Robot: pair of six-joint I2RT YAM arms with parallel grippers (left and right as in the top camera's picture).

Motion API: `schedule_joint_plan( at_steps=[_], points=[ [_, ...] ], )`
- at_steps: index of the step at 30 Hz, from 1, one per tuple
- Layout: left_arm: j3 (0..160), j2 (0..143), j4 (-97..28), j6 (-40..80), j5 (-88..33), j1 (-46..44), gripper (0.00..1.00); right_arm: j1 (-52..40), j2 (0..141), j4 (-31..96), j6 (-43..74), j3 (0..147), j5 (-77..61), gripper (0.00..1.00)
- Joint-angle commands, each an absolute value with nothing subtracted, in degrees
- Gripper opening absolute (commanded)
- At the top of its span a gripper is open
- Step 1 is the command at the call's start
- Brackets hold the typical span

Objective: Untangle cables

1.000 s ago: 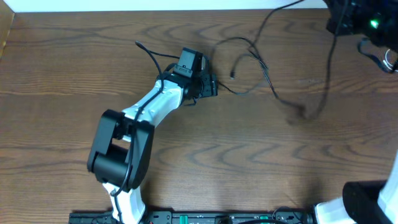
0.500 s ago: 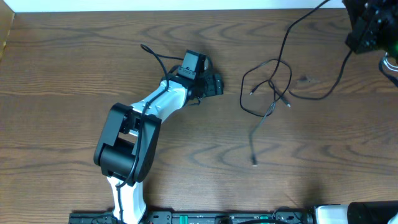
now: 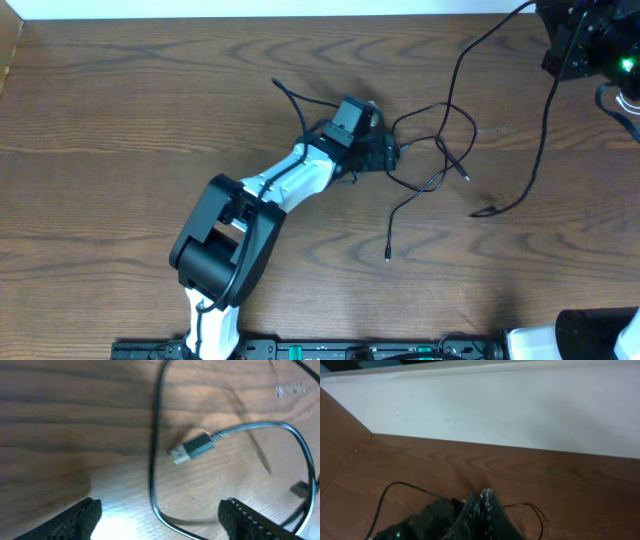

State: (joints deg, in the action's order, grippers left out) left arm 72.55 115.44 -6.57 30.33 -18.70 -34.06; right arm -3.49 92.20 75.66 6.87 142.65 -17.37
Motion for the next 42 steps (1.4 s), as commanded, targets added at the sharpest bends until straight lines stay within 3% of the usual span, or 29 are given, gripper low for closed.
schedule_joint_plan(
  at_steps=[1, 8, 16, 18, 19, 21, 42],
  points=[
    [72.23, 116.55, -6.5, 31.64, -14.15, -36.47, 0.72, -3.31, 91.94, 75.75, 5.89, 142.74, -17.85, 0.01],
    [72.23, 119.24, -5.34, 31.64, -4.75, -41.69, 0.66, -3.31, 91.94, 77.49, 5.89, 142.74, -14.94, 0.01],
    [72.23, 121.97, -5.02, 31.64, 0.95, -41.87, 0.42, -3.31, 91.94, 77.69, 5.87, 142.74, -14.92, 0.01],
    [72.23, 122.1, -5.04, 31.64, 2.35, -41.87, 0.34, -3.29, 91.94, 77.67, 5.63, 142.74, -14.9, 0.01],
    [72.23, 122.1, -5.04, 31.62, 3.77, -41.89, 0.25, -3.29, 91.94, 77.67, 5.37, 142.74, -14.87, 0.01],
    [72.29, 122.08, -5.04, 31.62, 6.26, -41.93, 0.19, -3.31, 91.94, 77.71, 5.06, 142.74, -14.57, 0.01],
    [73.06, 122.06, -4.6, 21.08, 16.45, -47.79, 0.19, -3.31, 91.94, 77.93, 5.04, 142.74, -12.23, 0.01]
  ],
)
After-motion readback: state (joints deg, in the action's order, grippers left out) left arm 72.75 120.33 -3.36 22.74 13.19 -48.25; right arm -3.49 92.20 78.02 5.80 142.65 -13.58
